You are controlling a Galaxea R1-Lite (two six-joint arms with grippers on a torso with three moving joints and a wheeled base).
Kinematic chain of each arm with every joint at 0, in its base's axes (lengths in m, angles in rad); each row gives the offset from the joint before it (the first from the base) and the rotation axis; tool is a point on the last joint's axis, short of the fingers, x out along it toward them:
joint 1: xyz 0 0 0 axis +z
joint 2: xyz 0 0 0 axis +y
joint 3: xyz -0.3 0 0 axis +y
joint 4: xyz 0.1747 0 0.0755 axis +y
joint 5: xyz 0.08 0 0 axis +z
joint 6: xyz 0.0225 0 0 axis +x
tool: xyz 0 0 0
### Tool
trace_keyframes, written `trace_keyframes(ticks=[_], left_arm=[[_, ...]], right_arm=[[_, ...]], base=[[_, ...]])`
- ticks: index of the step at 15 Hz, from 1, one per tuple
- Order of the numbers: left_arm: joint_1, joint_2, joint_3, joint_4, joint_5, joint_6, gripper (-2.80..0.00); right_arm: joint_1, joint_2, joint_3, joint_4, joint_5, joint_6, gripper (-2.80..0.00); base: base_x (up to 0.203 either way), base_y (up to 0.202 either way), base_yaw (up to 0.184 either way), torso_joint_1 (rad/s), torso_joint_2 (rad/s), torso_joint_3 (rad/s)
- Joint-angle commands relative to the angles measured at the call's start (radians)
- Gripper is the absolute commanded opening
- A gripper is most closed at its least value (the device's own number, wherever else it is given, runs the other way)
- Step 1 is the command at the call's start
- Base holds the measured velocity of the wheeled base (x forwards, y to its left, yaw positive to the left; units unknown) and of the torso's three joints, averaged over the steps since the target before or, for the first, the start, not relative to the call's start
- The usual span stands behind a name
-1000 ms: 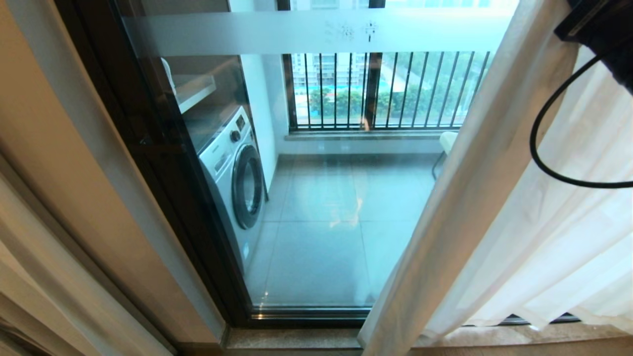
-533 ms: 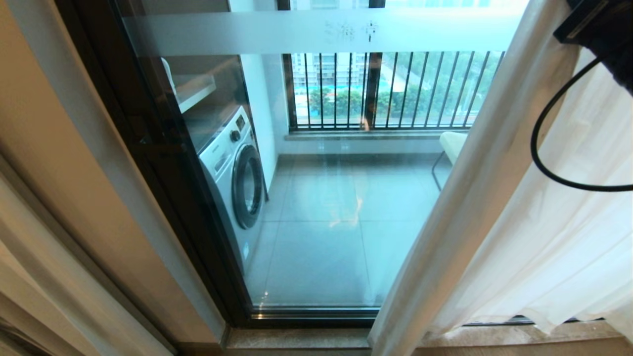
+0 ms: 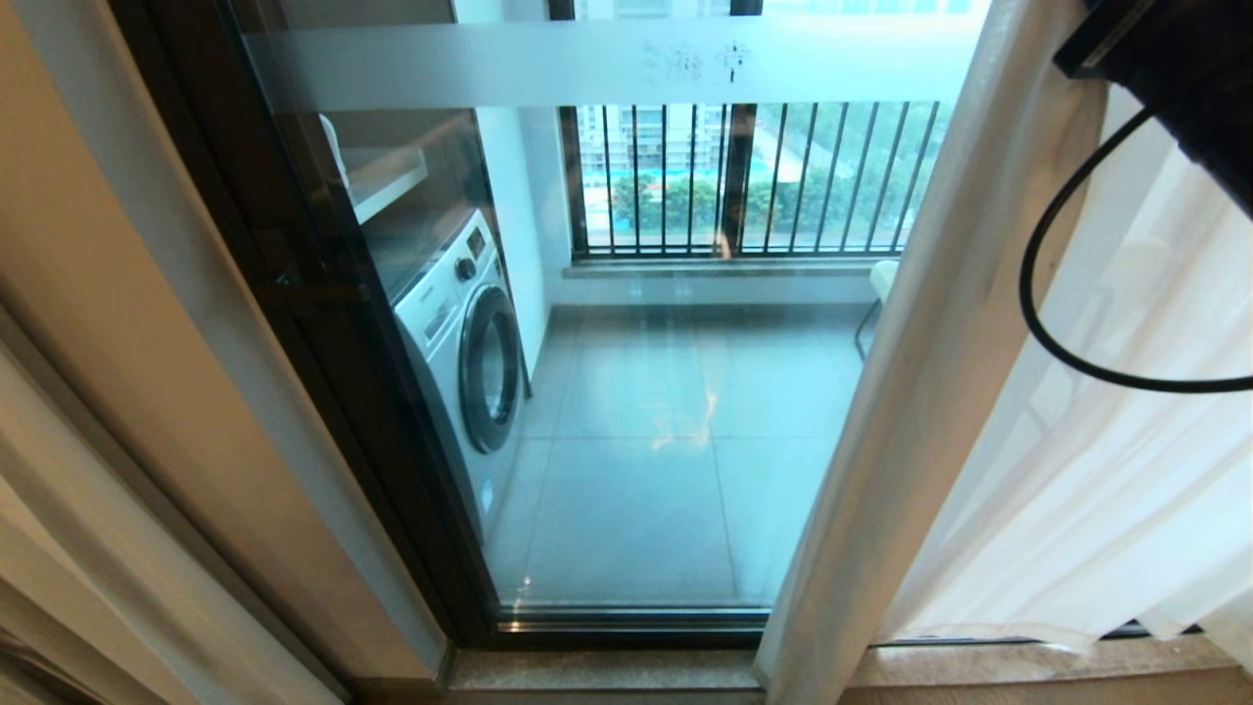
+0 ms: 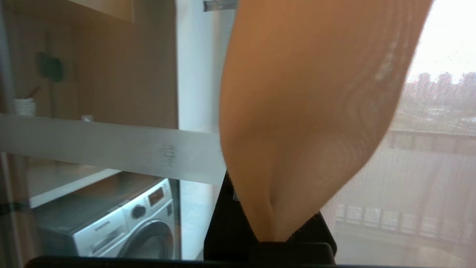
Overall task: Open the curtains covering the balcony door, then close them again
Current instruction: Close the inner curtains on both sides
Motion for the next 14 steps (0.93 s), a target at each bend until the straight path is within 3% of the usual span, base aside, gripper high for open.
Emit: trace_keyframes(ticks=[1,8,12,14], left_arm=[[0.000,0.000,0.000,0.000,0.001,0.000,-2.80],[0.000,0.000,0.000,0.000,0.000,0.000,-2.80],[0.000,0.000,0.000,0.000,0.000,0.000,-2.80],[0.000,0.000,0.000,0.000,0.000,0.000,-2.80]], right_arm=[[0.047,0.025,-0.024,-0.011,-0.002,-0.004,-2.80],[0.186,0.107,-0.138,-0.015,-0.011,-0.096,-2.80],[0.306,0.204,-0.256,-0.016,-0.137,-0.148,-2.80],[0.340,0.237,-0.285,-0.018,-0.156,-0.154,-2.80]], base=[[0.000,0.000,0.000,0.000,0.00,0.000],[0.000,0.000,0.000,0.000,0.00,0.000],[0.000,0.000,0.000,0.000,0.00,0.000],[0.000,0.000,0.000,0.000,0.00,0.000]])
